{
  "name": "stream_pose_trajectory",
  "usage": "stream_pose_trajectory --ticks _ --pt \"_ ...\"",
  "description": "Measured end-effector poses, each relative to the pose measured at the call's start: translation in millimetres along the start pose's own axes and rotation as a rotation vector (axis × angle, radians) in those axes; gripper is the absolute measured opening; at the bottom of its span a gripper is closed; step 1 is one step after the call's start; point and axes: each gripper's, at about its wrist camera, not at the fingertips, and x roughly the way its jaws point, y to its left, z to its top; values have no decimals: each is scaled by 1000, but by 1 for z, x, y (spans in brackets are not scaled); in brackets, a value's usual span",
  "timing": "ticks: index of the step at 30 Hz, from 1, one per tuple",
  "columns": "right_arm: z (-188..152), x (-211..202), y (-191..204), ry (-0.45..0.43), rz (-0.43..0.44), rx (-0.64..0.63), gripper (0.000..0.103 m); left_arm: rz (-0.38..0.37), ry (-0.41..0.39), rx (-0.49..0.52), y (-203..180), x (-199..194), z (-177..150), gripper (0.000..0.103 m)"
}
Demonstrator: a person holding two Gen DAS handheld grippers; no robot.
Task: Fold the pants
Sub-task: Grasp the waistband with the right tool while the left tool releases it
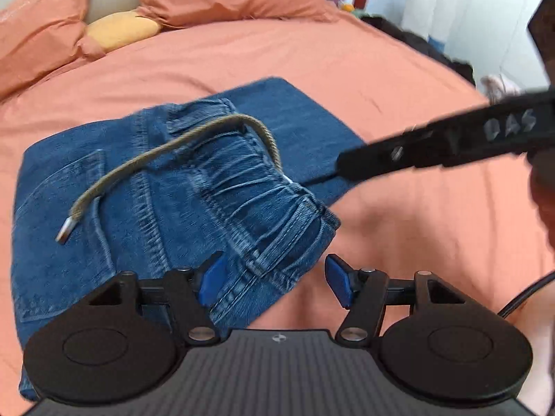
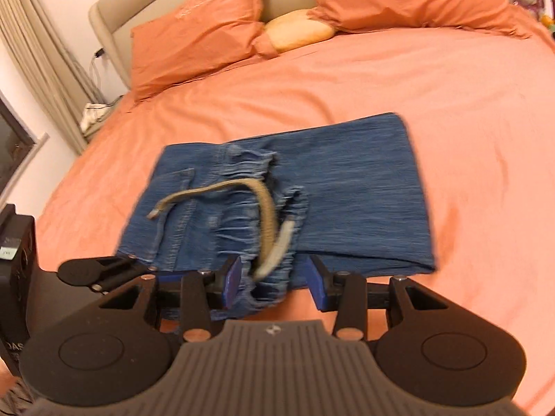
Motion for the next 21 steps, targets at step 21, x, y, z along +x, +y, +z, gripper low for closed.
stream_pose_trajectory --ticks 21 --pt "75 133 -29 174 118 430 66 165 -61 -311 144 -47 21 71"
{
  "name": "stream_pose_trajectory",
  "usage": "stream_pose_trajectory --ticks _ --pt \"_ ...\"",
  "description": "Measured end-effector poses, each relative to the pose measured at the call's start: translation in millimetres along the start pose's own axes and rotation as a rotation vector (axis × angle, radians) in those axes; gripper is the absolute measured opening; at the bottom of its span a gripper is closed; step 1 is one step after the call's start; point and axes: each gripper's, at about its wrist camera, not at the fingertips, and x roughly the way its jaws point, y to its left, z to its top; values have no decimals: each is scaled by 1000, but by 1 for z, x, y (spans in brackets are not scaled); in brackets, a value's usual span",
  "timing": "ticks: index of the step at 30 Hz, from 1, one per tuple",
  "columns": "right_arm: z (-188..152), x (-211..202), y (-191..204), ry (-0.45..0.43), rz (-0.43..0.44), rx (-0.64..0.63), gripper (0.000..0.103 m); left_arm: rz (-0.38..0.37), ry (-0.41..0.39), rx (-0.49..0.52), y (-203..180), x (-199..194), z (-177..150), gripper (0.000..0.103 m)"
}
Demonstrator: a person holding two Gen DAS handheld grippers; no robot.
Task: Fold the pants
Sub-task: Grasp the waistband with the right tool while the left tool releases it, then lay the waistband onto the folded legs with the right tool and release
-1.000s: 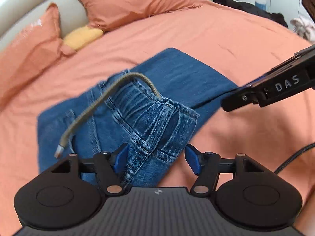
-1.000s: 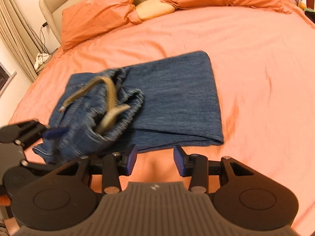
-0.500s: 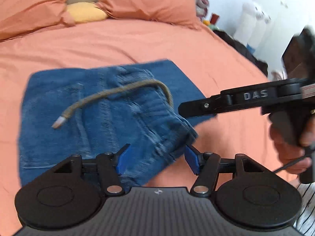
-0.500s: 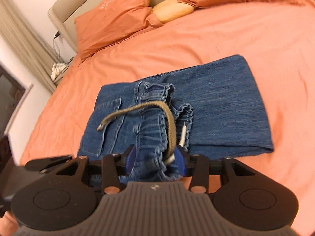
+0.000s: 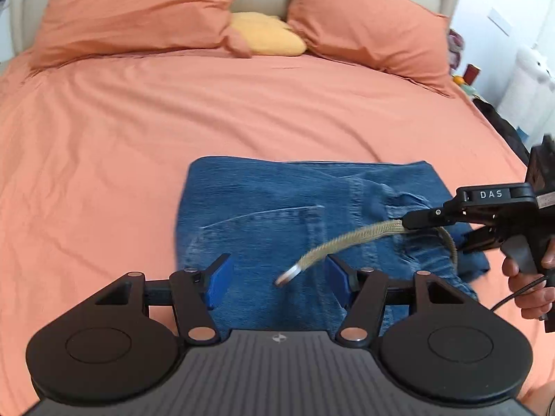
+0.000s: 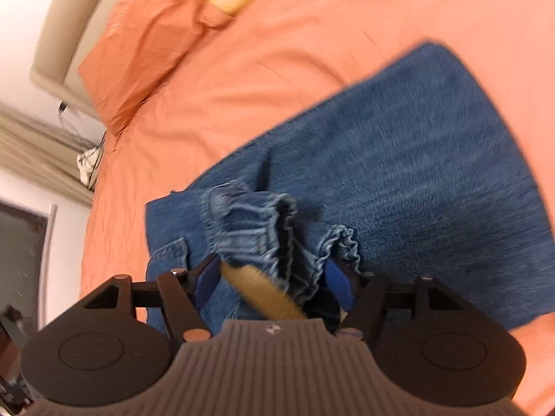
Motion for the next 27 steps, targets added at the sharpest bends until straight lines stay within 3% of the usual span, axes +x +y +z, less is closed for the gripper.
stream_pose_trajectory --ticks 3,5,6,9,12,21,24,27 --pt "4 14 -14 16 13 85 67 -8 4 -17 10 2 -1 71" --pt "3 15 -11 11 38 72 37 -6 7 -35 17 4 -2 70" --pt "2 13 -7 6 51 57 29 -3 6 -46 19 4 -3 70" --pt "-3 -2 20 -35 16 -67 18 1 -12 -77 29 0 -6 68" --pt "-8 -23 66 -71 1 -206 16 16 -39 -97 38 -8 -8 68" --pt "-1 -88 231 -160 74 -516 14 27 -149 -162 54 -53 -8 68" --pt "8 -106 257 -197 41 -570 13 16 -164 -157 55 -62 -7 68" --pt "27 -117 252 -201 -14 -552 13 6 -166 -147 52 -60 -6 68"
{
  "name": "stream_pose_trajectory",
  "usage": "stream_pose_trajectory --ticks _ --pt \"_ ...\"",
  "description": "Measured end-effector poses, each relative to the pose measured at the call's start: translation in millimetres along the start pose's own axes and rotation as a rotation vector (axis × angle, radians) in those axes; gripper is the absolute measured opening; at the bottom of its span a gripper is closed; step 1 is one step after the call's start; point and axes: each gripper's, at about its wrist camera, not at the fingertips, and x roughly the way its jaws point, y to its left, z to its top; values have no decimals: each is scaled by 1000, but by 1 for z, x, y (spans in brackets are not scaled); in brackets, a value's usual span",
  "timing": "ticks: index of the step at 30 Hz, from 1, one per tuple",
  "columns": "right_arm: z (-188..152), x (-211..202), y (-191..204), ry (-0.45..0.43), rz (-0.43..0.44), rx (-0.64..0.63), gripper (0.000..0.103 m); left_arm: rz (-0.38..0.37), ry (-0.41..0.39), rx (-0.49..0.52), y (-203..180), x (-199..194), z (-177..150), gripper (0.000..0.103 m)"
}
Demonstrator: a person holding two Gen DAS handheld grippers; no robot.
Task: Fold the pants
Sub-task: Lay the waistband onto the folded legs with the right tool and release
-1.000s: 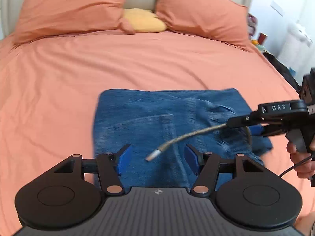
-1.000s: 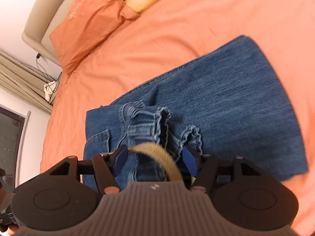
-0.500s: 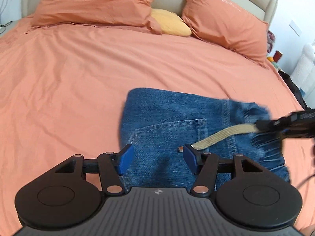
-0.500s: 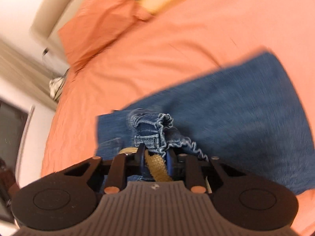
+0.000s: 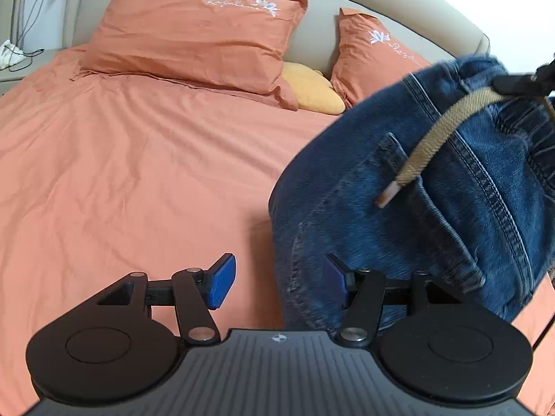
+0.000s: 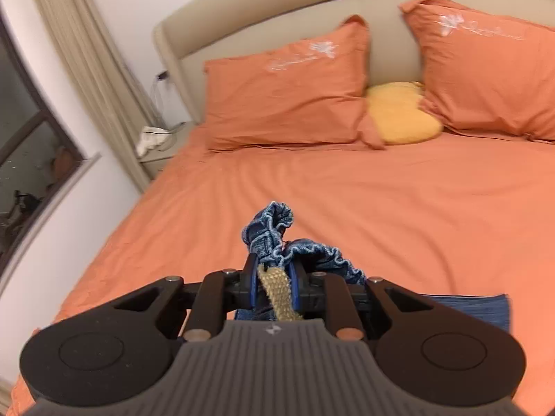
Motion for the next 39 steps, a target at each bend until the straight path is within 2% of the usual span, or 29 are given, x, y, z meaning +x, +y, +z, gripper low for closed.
stream_pose_trajectory --ticks 6,12,15,20,26,29,33,36,38,39 --pt "-5 11 -91 74 -130 126 13 -23 26 42 -13 17 -4 68" --pt "-44 39 -199 164 -200 228 13 -86 62 107 -33 44 -3 68" --pt "-67 64 -243 215 -249 301 13 -89 87 112 -42 62 2 68" --pt "-91 95 -293 247 -294 367 10 -79 100 119 -52 89 14 67" --pt "-102 112 -302 256 -333 326 10 -47 101 94 -55 121 27 61" --pt "-104 113 -295 235 -374 285 23 -41 104 66 -54 134 34 59" --pt "-104 87 -272 148 -381 177 31 -18 114 82 -54 149 40 57" --pt "-106 58 -255 77 -357 154 31 -6 125 116 -54 159 43 51" --pt "-114 47 -243 55 -333 147 28 18 143 135 -54 169 45 40" --pt "-120 44 -237 51 -332 133 17 27 158 142 -55 175 46 38"
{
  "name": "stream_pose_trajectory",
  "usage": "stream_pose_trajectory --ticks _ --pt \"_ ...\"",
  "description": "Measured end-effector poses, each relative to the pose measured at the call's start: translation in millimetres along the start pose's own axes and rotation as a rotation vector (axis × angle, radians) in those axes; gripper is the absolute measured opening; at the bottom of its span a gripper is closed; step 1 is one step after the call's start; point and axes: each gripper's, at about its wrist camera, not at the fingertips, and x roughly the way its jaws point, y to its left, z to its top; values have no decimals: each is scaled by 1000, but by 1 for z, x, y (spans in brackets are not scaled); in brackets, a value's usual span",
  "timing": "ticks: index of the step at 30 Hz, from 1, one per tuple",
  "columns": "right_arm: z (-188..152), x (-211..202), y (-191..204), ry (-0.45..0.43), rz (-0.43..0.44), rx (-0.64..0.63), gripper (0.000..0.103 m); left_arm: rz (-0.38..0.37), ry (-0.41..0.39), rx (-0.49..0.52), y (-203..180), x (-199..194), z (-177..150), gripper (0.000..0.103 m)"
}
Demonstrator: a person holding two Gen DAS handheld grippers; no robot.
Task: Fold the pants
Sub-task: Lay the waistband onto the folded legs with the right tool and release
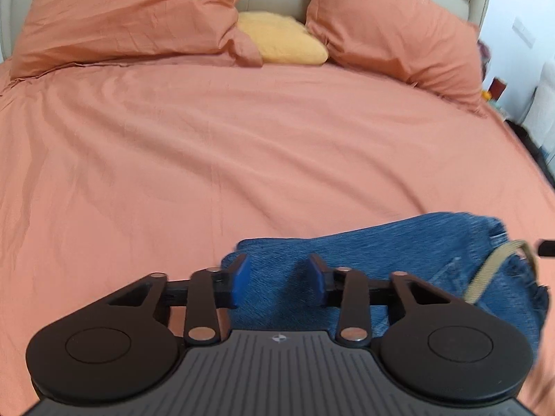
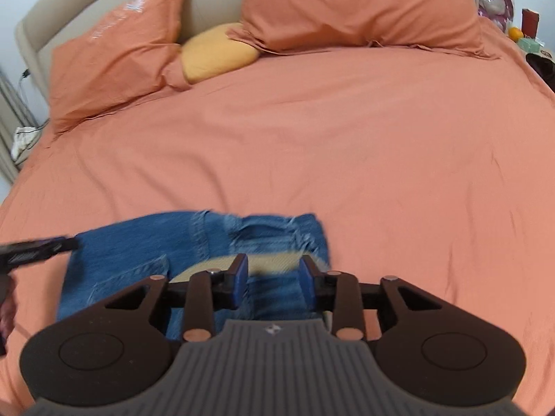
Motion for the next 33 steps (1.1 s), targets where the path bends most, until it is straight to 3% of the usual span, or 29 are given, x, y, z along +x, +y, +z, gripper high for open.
stream_pose_trajectory --ticks 1,4,7,10,14,17,20,27,30,33 --pt "-8 -5 3 -3 -11 -20 9 7 16 8 -1 6 2 36" --pt "-33 3 4 21 -62 -57 9 28 50 37 -5 19 2 32" --pt "-57 21 -13 65 -91 39 2 40 69 42 -7 28 2 30" --pt "-79 25 -23 39 -97 82 2 43 60 47 -9 23 1 30" --pt "-80 20 -20 29 -130 88 2 41 46 49 -12 0 -1 35" --pt "-83 3 -21 -23 -111 138 7 25 29 29 -14 -29 -9 40" --pt "-95 -27 -19 -104 -56 206 30 -19 20 21 -20 -61 -23 40" --pt "-136 -49 25 -228 16 81 32 -63 37 40 -52 -112 -83 40" --pt "-145 -33 31 -215 -37 51 29 -65 117 46 -64 -108 -108 40" --pt "-154 -27 24 -213 -14 77 29 17 246 22 -66 -90 -135 36"
